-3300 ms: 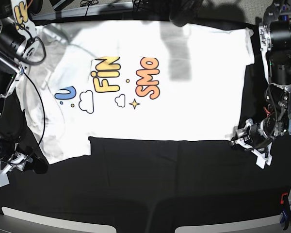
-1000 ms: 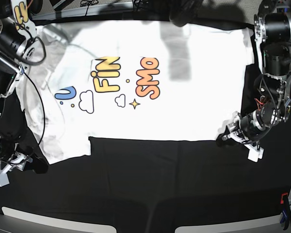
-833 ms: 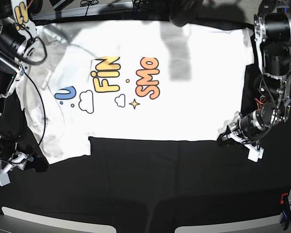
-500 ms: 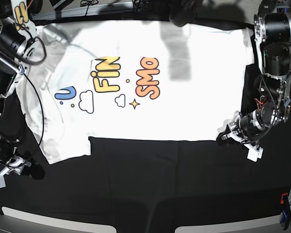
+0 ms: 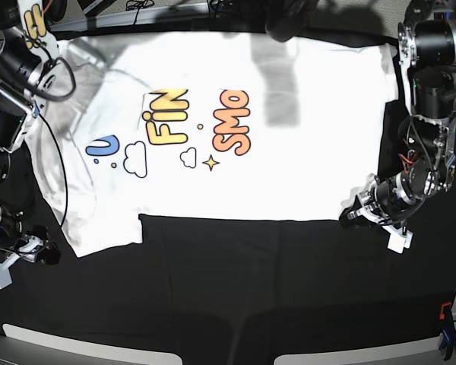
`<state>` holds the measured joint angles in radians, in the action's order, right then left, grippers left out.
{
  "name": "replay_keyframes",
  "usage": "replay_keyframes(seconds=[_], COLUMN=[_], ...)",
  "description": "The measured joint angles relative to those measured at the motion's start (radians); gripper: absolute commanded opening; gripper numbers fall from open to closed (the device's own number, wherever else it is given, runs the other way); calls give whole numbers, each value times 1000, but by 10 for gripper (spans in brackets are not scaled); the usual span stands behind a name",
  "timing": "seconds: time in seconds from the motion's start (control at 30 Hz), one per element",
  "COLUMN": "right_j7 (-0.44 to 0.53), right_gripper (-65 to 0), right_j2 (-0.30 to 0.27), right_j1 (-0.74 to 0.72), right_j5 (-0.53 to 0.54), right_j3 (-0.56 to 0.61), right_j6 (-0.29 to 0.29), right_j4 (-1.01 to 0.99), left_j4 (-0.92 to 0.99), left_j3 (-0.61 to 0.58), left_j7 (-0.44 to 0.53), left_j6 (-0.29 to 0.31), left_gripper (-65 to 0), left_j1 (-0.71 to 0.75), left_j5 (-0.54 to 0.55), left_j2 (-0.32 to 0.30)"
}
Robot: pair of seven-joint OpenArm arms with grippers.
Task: Layout the t-shirt on the table in an organized manner, then fold the t-shirt properly
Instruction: 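Reposition the right gripper and grasp the other hem corner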
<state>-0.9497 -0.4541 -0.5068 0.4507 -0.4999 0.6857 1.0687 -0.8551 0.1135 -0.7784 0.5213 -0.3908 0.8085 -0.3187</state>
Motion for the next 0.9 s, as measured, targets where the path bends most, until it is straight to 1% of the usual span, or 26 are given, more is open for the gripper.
replay_keyframes(seconds=[0.17,0.23,0.27,0.33,0.37,0.47,0.53,0.6,0.73,0.83,0.87,0.9], right_j7=[8,24,35,79,110,213,240,246,254,298,322,348], right_gripper=[-363,-363,-363,-363,-363,-363,-363,-352,-283,-281,-281,-281], right_j2=[0,0,0,0,3,16,31,40,41,41,41,42], right_j1=[0,0,0,-2,-2,-2,3,9,7,6,6,6], right_j5=[3,75,89,84,68,-89,-149,-169,-177,-298,-345,-377], right_j3=[0,0,0,0,0,0,20,80,268,377,404,425], right_j6=[0,0,0,0,0,0,0,0,6,10,0,-40], right_j4=[0,0,0,0,0,0,0,-4,-13,-13,-15,-23], left_j4=[0,0,0,0,0,0,0,0,0,0,0,0], left_j3=[0,0,0,0,0,0,0,0,0,0,0,0], left_j7=[0,0,0,0,0,0,0,0,0,0,-5,-7], left_j6=[0,0,0,0,0,0,0,0,0,0,0,0], left_gripper=[-650,-650,-650,-650,-650,-650,-650,-650,-650,-650,-650,-650], left_j1=[0,0,0,0,0,0,0,0,0,0,0,0], left_j5=[0,0,0,0,0,0,0,0,0,0,0,0], left_j2=[0,0,0,0,0,0,0,0,0,0,0,0])
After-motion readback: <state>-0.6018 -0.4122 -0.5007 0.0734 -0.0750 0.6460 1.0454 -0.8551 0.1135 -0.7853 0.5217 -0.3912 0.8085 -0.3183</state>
